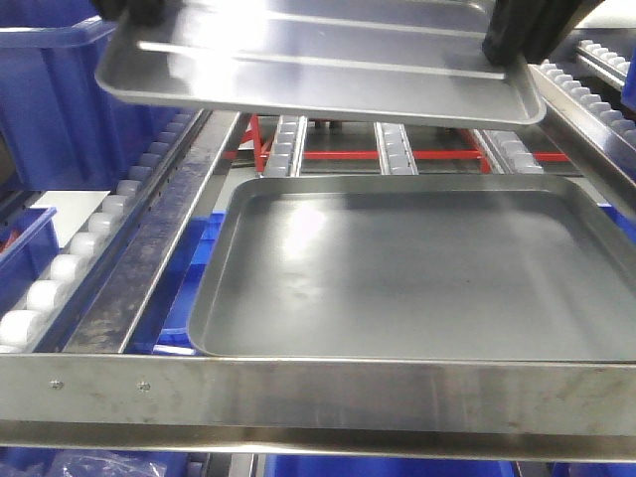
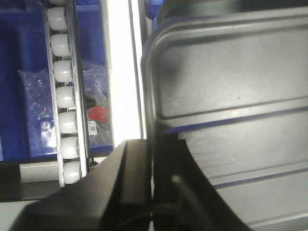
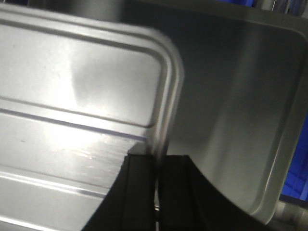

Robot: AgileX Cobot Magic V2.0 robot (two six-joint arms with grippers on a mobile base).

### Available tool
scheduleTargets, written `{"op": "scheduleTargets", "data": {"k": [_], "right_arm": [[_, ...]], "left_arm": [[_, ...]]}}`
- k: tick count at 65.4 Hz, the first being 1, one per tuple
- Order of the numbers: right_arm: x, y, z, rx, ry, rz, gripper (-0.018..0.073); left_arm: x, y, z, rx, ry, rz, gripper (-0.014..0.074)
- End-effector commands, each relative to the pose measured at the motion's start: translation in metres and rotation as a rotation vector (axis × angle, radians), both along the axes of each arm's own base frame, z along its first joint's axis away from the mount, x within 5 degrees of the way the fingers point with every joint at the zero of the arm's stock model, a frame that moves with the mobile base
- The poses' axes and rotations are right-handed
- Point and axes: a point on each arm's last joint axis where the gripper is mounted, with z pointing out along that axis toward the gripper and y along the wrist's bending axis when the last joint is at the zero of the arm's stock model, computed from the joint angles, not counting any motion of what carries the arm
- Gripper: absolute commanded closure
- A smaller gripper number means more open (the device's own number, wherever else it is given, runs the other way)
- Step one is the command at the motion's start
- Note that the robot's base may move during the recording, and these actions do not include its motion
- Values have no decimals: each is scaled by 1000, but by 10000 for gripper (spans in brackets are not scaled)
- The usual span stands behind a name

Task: Grab silver tray and place in blue box
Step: 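Lift the silver tray with both grippers up out of the grey tray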

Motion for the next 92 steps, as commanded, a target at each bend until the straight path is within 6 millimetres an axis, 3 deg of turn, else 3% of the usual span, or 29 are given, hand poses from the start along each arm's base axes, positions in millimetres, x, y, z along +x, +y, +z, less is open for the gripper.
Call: {"op": "scheduleTargets", "data": {"k": [1, 92], "right_arm": [[-3, -7, 28, -5, -142, 8, 501], [-2, -6, 27, -3, -146, 8, 501]], "left_arm": [[-5, 7, 15, 17, -55, -20, 694], [-4, 7, 16, 20, -60, -20, 694]]}}
